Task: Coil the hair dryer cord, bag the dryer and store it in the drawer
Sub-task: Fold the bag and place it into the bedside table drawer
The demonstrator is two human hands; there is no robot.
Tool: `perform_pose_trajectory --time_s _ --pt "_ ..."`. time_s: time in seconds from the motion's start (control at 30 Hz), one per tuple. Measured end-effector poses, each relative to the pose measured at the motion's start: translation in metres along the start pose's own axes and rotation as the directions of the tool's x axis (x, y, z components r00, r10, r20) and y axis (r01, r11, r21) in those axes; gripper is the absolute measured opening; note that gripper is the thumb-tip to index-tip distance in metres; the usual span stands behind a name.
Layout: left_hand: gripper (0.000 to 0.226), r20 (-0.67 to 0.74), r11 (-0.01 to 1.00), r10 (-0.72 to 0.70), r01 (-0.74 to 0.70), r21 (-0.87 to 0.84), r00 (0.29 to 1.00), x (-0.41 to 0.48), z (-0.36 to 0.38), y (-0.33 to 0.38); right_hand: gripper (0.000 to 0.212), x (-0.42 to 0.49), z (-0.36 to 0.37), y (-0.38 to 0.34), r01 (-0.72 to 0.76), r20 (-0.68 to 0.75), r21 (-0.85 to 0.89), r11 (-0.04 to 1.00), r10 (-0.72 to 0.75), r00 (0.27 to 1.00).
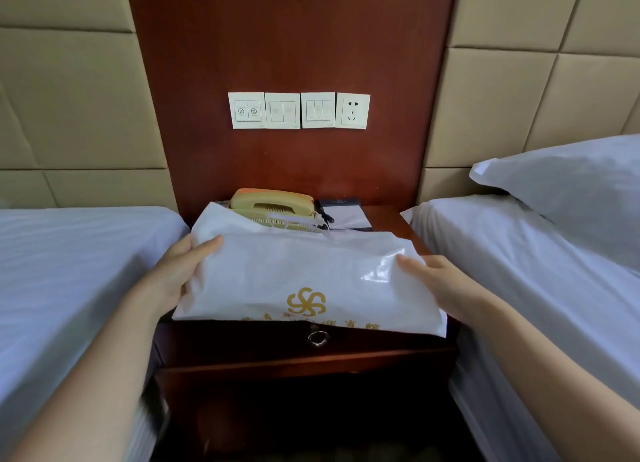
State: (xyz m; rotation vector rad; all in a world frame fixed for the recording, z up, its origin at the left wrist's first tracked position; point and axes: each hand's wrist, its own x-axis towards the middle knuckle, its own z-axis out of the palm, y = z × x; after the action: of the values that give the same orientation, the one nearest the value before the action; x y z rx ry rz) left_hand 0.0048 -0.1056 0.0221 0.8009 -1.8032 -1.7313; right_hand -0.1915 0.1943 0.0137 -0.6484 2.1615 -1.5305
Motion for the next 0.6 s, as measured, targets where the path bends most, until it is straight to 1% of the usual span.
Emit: perform_pose_trajectory --time_s 0.07,0.13,0.17,0.2,0.23,0.27,0.3,0.37,0.4,0.43,0.47,0.5,0.53,0.57,0.6 --pt "0.012 0.063 1.000 0.006 -0.004 -0.031 0.998 -0.007 0.000 0.000 0.056 0.003 0.005 -0.001 0.046 -0.133 0.049 0.998 -0.039 0.990" --pt "0.014 0.098 0.996 0.007 0.002 -0.093 0.995 -0.013 0.001 0.001 0.041 0.005 0.006 0.000 0.087 -0.206 0.115 0.990 -0.062 0.977" --pt "0.017 0.141 0.987 0.020 0.004 -0.164 0.990 -0.015 0.002 0.002 0.035 0.003 0.006 -0.002 0.104 -0.241 0.125 0.987 -0.071 0.968" --pt "0.026 0.202 0.969 0.050 0.001 -0.246 0.978 -0.016 0.002 0.001 0.033 0.003 0.005 -0.001 0.119 -0.283 0.134 0.984 -0.077 0.956" --pt "0.043 0.266 0.944 0.095 -0.002 -0.330 0.959 -0.016 0.001 0.002 0.033 0.004 0.003 0.001 0.134 -0.324 0.138 0.981 -0.083 0.942" --pt "0.061 0.317 0.926 0.130 -0.001 -0.378 0.939 -0.016 0.001 0.003 0.033 0.003 0.001 0.003 0.141 -0.354 0.138 0.980 -0.084 0.932" --pt "0.070 0.357 0.918 0.171 -0.017 -0.397 0.918 -0.017 0.002 0.004 0.033 0.002 0.000 0.004 0.146 -0.382 0.127 0.981 -0.088 0.920" --pt "0.071 0.410 0.932 0.220 -0.067 -0.356 0.885 -0.017 0.003 0.005 0.035 0.004 -0.002 0.010 0.149 -0.417 0.124 0.981 -0.085 0.905" --pt "0.074 0.406 0.949 0.218 -0.096 -0.301 0.888 -0.019 0.006 0.006 0.034 0.004 -0.002 0.013 0.143 -0.426 0.133 0.981 -0.074 0.902" --pt "0.075 0.373 0.966 0.205 -0.124 -0.229 0.905 -0.019 0.010 0.006 0.030 0.002 -0.001 0.013 0.140 -0.428 0.140 0.980 -0.067 0.901" --pt "0.068 0.327 0.977 0.188 -0.142 -0.161 0.926 -0.018 0.013 0.005 0.025 0.000 -0.001 0.012 0.123 -0.409 0.155 0.980 -0.050 0.911" --pt "0.052 0.276 0.980 0.190 -0.165 -0.111 0.942 -0.016 0.016 0.004 0.024 -0.002 -0.002 0.012 0.113 -0.368 0.183 0.977 -0.039 0.929" --pt "0.034 0.213 0.982 0.188 -0.178 -0.063 0.959 -0.015 0.018 0.004 0.027 -0.004 -0.003 0.012 0.093 -0.306 0.223 0.970 -0.021 0.952" --pt "0.024 0.156 0.981 0.193 -0.192 -0.024 0.969 -0.014 0.019 0.003 0.030 -0.005 -0.005 0.013 0.061 -0.242 0.259 0.964 0.004 0.970" --pt "0.021 0.104 0.980 0.198 -0.199 0.006 0.975 -0.012 0.020 0.001 0.029 -0.005 -0.008 0.013 0.019 -0.200 0.274 0.962 0.038 0.979"
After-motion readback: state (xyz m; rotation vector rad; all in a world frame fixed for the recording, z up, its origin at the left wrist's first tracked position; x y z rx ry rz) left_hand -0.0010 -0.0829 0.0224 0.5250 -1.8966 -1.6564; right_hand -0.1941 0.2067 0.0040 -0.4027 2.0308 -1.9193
